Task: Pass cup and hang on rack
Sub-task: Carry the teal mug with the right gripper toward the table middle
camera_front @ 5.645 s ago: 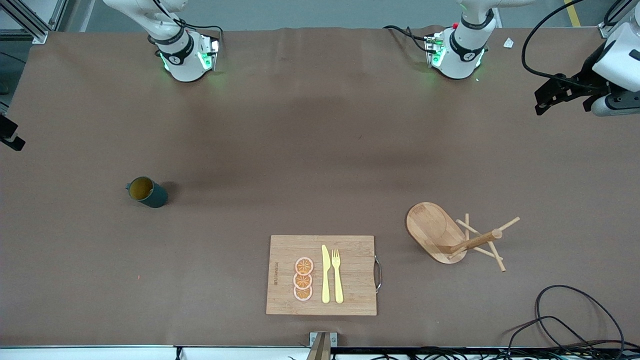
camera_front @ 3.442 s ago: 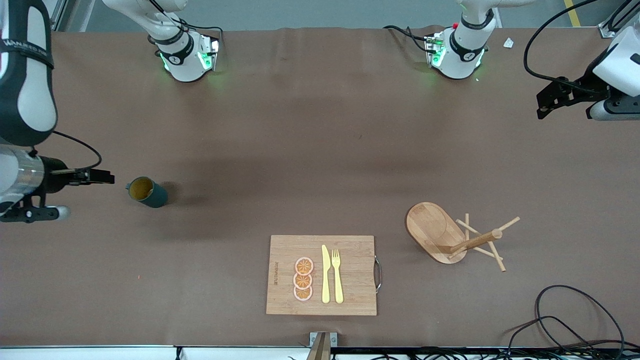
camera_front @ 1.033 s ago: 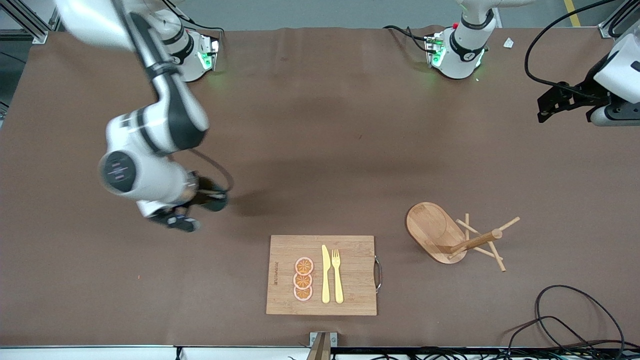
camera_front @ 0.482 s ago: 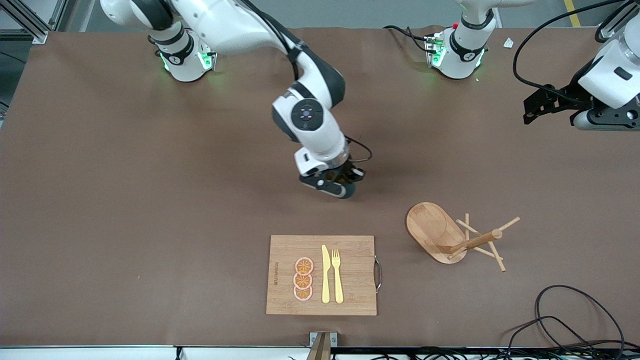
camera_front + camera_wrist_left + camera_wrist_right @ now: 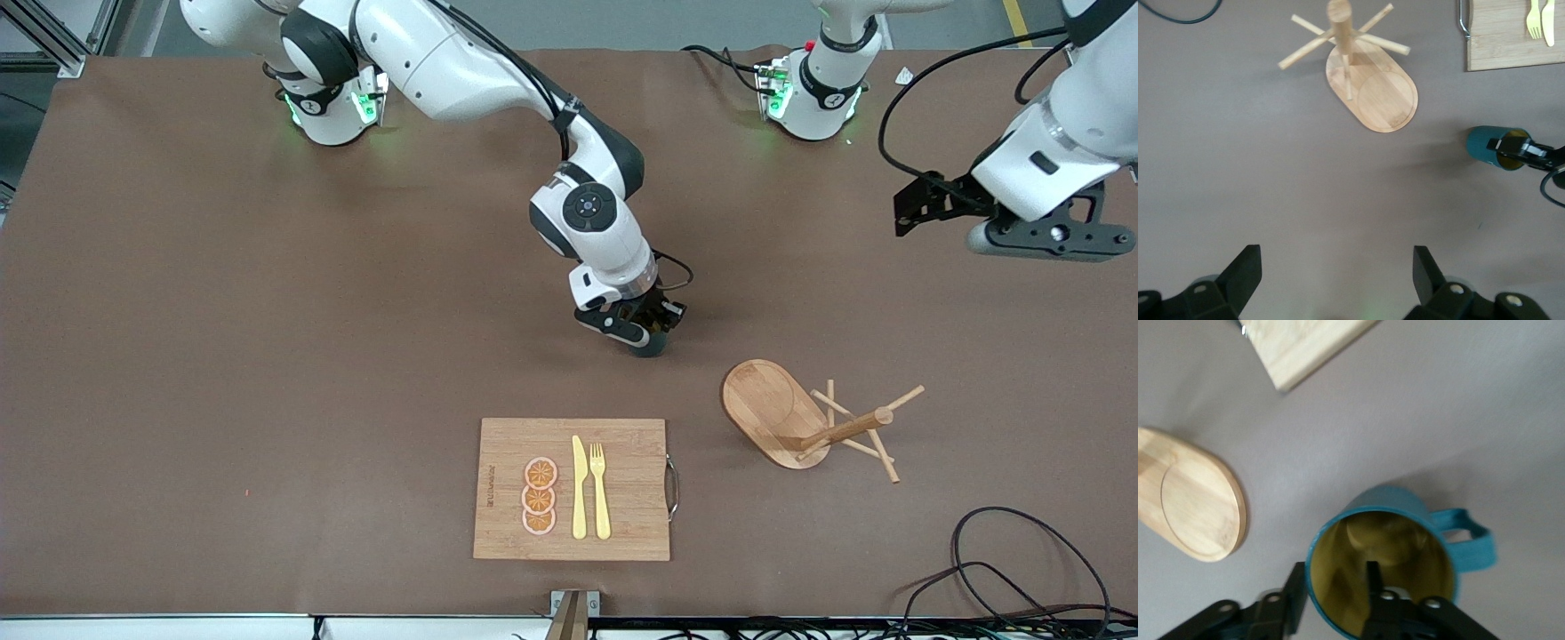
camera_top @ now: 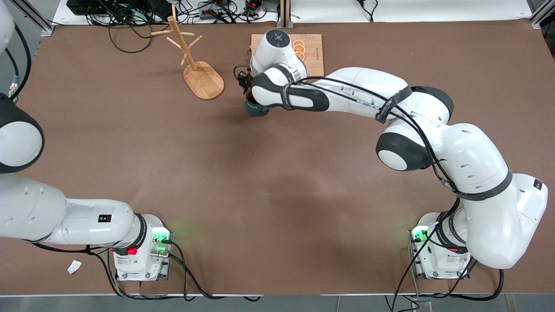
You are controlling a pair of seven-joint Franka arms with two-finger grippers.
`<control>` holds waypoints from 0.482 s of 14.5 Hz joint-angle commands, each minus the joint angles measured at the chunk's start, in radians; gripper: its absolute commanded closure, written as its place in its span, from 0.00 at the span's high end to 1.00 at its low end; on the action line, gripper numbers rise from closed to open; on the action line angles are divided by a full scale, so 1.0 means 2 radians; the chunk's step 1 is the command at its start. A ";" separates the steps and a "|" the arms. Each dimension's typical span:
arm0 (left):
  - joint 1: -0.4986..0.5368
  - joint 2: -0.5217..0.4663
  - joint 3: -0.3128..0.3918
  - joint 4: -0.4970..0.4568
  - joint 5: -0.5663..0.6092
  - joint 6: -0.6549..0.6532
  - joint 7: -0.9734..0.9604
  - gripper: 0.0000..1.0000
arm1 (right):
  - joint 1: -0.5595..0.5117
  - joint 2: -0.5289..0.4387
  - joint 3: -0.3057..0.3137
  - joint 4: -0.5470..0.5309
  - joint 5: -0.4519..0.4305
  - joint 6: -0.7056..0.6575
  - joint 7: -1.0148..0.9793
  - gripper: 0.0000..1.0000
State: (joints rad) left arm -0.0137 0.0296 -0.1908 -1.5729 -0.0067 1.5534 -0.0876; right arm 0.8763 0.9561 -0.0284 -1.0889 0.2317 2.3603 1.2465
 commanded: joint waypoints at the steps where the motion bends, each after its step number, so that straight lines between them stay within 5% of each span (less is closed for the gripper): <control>1: 0.001 0.022 -0.021 0.008 -0.005 0.016 -0.026 1.00 | -0.035 -0.042 0.000 0.002 0.008 -0.069 -0.003 1.00; 7: -0.024 0.065 -0.078 0.009 -0.001 0.052 -0.181 1.00 | -0.176 -0.135 0.001 0.000 0.004 -0.196 -0.216 1.00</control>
State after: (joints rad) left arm -0.0305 0.1275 -0.3237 -1.5731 -0.0069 1.6348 -0.3375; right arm 0.6299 0.7686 -0.0502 -1.0444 0.2312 2.0700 0.9742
